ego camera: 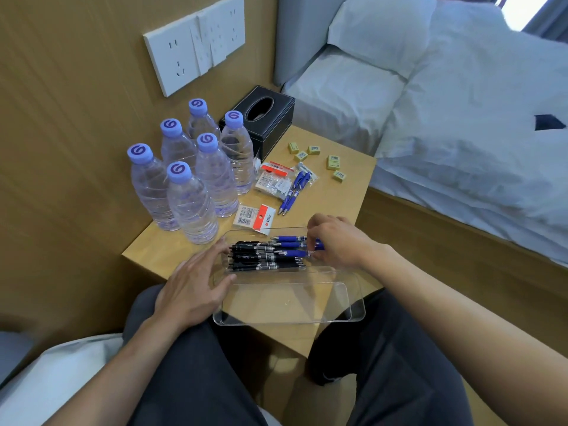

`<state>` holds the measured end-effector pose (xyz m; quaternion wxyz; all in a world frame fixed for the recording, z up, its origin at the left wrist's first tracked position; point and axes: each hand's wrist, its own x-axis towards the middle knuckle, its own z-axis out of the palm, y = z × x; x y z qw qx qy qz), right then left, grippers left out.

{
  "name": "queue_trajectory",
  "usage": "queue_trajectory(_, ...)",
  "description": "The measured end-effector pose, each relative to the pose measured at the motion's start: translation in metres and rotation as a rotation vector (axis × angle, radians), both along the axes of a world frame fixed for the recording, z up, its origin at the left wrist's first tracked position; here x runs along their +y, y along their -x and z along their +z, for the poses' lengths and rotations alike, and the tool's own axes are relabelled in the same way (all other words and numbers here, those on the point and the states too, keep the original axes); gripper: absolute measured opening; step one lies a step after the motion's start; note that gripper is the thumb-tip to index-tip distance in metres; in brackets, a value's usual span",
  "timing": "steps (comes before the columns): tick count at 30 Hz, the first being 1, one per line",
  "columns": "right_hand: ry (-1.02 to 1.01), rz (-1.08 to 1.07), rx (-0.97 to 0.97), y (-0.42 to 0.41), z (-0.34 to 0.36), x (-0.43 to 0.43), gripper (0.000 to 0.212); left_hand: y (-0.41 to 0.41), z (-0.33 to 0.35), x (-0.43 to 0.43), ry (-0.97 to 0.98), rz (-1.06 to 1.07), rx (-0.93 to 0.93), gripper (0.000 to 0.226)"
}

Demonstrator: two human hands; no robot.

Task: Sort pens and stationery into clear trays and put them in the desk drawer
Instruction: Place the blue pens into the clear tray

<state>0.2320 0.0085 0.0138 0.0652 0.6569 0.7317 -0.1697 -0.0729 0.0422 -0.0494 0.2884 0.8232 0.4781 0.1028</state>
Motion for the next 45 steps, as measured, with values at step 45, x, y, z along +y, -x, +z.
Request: queue_trajectory(45, -0.229, -0.089, -0.114, -0.032, -0.035, 0.071, 0.021, -0.002, 0.001, 0.004, -0.053, 0.014, -0.043, 0.025)
